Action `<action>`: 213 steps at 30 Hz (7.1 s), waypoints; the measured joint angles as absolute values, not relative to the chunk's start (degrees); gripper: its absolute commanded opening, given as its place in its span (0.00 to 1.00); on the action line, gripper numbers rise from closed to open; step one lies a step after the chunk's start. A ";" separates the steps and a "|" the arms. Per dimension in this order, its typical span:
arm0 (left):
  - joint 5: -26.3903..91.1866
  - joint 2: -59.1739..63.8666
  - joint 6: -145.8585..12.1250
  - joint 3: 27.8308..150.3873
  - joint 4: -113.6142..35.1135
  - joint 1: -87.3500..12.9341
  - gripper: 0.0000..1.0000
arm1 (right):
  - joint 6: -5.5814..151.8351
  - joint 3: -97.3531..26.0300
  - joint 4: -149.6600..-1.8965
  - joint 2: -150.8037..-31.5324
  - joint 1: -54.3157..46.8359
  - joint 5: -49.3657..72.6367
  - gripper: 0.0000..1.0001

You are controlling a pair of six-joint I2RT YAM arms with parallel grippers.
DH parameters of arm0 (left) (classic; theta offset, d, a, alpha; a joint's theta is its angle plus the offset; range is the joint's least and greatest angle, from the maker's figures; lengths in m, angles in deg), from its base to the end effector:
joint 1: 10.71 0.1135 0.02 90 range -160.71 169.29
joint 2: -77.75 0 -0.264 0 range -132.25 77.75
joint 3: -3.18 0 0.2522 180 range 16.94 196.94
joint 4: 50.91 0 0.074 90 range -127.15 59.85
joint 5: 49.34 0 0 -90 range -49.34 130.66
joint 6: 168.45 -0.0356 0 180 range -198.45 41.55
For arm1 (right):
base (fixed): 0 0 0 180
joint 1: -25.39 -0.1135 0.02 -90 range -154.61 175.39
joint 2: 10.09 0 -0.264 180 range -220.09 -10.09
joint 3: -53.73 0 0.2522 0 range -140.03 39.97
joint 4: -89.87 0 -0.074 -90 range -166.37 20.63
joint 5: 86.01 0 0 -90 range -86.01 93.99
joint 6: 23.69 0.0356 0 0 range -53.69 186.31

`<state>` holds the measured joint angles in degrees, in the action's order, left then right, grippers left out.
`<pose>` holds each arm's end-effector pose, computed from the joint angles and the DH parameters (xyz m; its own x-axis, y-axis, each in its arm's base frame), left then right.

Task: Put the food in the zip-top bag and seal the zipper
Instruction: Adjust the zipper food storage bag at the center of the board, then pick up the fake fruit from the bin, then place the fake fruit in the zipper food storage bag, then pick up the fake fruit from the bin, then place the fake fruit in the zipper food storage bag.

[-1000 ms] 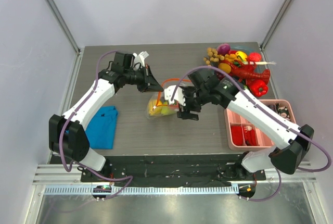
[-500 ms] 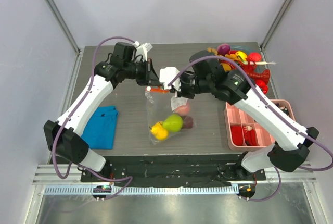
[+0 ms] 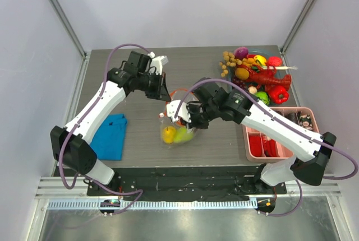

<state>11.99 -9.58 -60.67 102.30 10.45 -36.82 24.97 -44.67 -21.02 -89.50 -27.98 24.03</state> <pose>0.2824 -0.1574 0.3486 -0.8541 0.1202 -0.5060 0.4250 0.7221 -0.5458 0.1566 0.2311 0.3726 0.2408 -0.7161 -0.6551 -0.9669 -0.1183 -0.2261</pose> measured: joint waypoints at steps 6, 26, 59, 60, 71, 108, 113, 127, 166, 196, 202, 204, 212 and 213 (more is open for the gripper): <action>9.92 -9.84 -61.41 102.30 10.38 -36.82 0.00 | 28.23 -45.21 -20.26 -88.83 -29.68 22.67 0.81; 7.14 -9.71 -61.06 102.30 9.81 -37.76 0.00 | 42.81 -64.56 -24.52 -108.35 20.22 26.12 0.84; 6.99 -9.71 -60.91 102.30 8.92 -37.76 0.00 | 24.16 -54.98 -43.05 -124.17 20.83 6.48 0.41; 6.97 -9.71 -60.91 102.30 8.94 -37.76 0.00 | 24.14 -54.79 -43.34 -124.15 20.83 6.41 0.39; 6.95 -9.71 -60.88 102.30 8.92 -37.76 0.00 | 25.45 -54.24 -36.50 -115.62 20.72 8.81 0.33; 6.51 -9.71 -60.62 102.30 8.68 -37.76 0.00 | 53.89 -78.48 -21.94 -110.16 12.41 43.70 1.00; 6.46 -9.71 -60.64 102.30 8.72 -37.76 0.00 | 60.40 -89.41 -25.85 -122.77 24.41 37.51 1.00; 6.53 -9.73 -60.99 102.30 8.81 -37.76 0.00 | 65.12 -92.84 -39.75 -136.67 28.92 16.31 1.00; 6.60 -10.63 -61.10 101.23 8.76 -37.76 0.00 | 63.07 -89.34 -46.72 -148.12 26.49 12.38 0.68; 6.55 -10.69 -60.62 99.68 7.23 -37.76 0.00 | 69.36 -78.48 -43.64 -100.32 29.03 36.94 0.53; 6.51 -10.56 -60.64 99.29 6.95 -37.76 0.00 | 70.59 -64.10 -41.50 -86.88 19.87 44.11 0.51; 6.49 -10.36 -60.67 99.00 6.82 -37.76 0.00 | 69.25 -59.33 -39.69 -84.46 14.03 43.70 0.50; 6.46 -9.69 -60.69 98.26 6.29 -37.76 0.00 | 63.15 -47.71 -34.55 -83.12 -3.74 37.88 0.50; 6.49 -9.64 -60.69 98.21 6.29 -37.76 0.00 | 62.35 -47.33 -33.96 -83.41 -4.50 37.03 0.50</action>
